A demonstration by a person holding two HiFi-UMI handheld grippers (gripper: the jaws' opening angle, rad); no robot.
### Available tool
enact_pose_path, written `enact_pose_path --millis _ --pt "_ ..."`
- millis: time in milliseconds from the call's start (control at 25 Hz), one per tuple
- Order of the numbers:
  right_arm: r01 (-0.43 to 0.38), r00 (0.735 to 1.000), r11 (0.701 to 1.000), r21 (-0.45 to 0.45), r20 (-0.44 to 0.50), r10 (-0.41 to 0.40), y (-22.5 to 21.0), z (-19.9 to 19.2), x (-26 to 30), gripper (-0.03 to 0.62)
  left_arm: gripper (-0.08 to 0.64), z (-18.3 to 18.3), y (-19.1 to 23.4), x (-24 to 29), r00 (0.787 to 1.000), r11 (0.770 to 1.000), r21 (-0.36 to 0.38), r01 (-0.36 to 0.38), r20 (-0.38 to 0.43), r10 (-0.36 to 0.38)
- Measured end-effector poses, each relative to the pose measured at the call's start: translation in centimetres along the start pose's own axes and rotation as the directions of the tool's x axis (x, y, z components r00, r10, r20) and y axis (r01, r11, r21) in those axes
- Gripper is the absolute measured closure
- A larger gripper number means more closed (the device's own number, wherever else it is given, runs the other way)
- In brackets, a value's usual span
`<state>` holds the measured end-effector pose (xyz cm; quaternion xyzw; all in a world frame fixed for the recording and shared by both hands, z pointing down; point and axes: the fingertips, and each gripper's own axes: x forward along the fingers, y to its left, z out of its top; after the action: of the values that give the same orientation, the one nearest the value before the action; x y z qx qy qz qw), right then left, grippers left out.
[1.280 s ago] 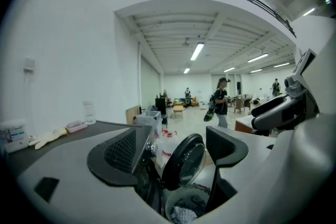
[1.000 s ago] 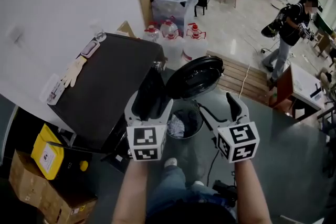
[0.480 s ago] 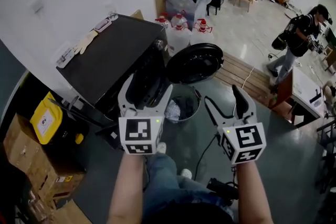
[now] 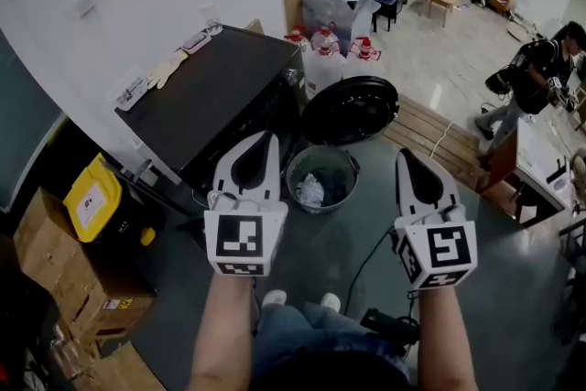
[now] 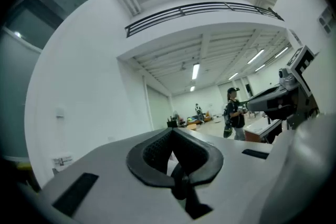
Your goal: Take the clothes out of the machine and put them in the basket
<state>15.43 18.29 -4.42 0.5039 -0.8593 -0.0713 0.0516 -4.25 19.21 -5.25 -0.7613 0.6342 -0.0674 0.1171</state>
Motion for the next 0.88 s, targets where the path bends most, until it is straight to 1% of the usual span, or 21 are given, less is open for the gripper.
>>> enact_pose_path --millis 160,320,440,560,680,760,840,880 --pt "0.003 1.0 1.0 -0.004 0.025 -0.003 0.9 1.3 0.0 0.592 0.56 1.0 1.4 -0.5 0.999 1.0 -0.003 0.002 0.033 -0.002" --pt "0.011 0.999 0.999 -0.04 0.037 -0.01 2.1 2.7 0.2 0.592 0.56 1.5 3.2 -0.9 0.999 1.0 0.001 0.01 0.048 -0.01" --pt "0.025 0.999 0.998 -0.061 0.048 -0.023 2.8 3.7 0.5 0.592 0.56 2.2 4.7 -1.1 0.996 1.0 0.001 0.025 0.081 -0.025" --pt "0.035 0.997 0.996 -0.085 0.066 -0.029 3.7 4.8 0.5 0.592 0.561 3.0 5.8 -1.5 0.993 0.999 0.03 0.031 0.115 -0.035" --pt "0.03 0.993 0.995 -0.099 0.115 -0.019 4.6 6.3 0.4 0.592 0.56 3.7 6.3 -1.6 0.991 0.997 0.067 0.042 0.127 -0.05" --pt "0.047 0.99 0.99 -0.132 0.141 -0.028 5.0 7.0 0.7 0.592 0.56 4.1 6.6 -1.6 0.989 0.996 0.081 0.046 0.138 -0.057" --pt "0.075 0.99 0.986 -0.147 0.126 -0.057 5.1 7.2 0.9 0.592 0.56 4.5 6.8 -1.7 0.985 0.995 0.077 0.056 0.159 -0.068" --pt "0.077 0.992 0.986 -0.146 0.111 -0.061 5.1 7.1 1.0 0.592 0.56 4.7 6.7 -1.7 0.982 0.996 0.072 0.06 0.173 -0.072"
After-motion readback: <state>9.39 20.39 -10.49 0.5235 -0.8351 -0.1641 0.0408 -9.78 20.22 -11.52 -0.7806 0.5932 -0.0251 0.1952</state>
